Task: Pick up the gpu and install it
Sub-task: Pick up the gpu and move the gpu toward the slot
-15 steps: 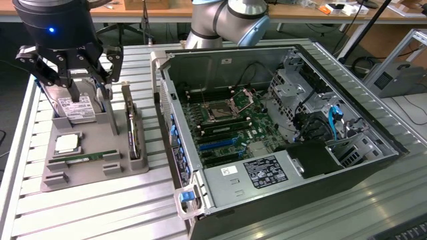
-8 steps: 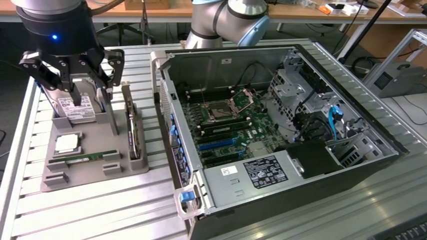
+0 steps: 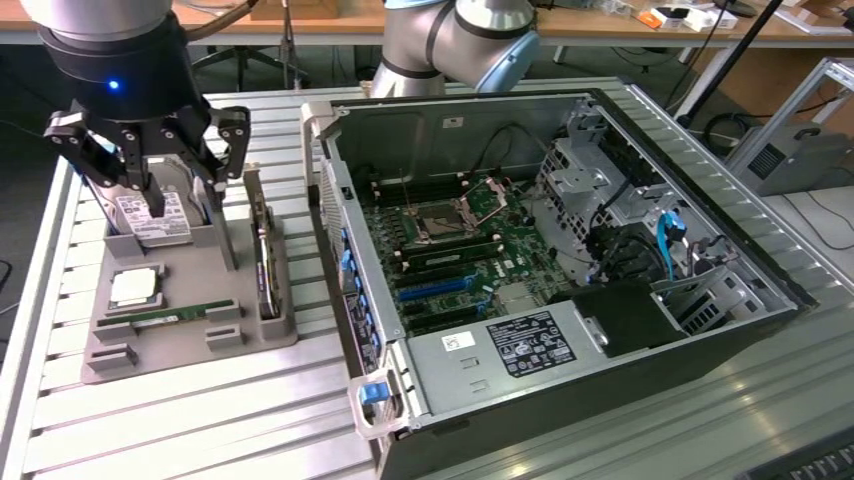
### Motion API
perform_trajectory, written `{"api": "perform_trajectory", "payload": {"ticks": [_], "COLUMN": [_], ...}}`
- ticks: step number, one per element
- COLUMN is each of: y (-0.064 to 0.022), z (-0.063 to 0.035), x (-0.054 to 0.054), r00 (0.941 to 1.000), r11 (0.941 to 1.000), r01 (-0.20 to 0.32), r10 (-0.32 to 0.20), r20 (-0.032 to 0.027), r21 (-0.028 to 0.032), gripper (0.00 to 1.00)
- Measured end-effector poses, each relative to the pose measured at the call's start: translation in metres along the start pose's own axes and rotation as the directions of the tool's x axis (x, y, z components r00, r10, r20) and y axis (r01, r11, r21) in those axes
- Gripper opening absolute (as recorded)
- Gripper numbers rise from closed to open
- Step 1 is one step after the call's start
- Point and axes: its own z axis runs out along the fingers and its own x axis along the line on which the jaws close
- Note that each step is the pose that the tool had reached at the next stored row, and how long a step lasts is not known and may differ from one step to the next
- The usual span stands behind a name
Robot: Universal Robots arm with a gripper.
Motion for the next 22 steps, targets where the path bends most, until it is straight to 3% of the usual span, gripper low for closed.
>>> {"api": "perform_trajectory", "payload": {"ticks": [22], "y": [-0.0025], "z": [0.0206], "x": [-0.002], "r00": [1.0], "r11": [1.0], "r01": [0.0], "r10": [0.0], "r20": [0.0001], "r21": [0.0014], "gripper": [0.54]}}
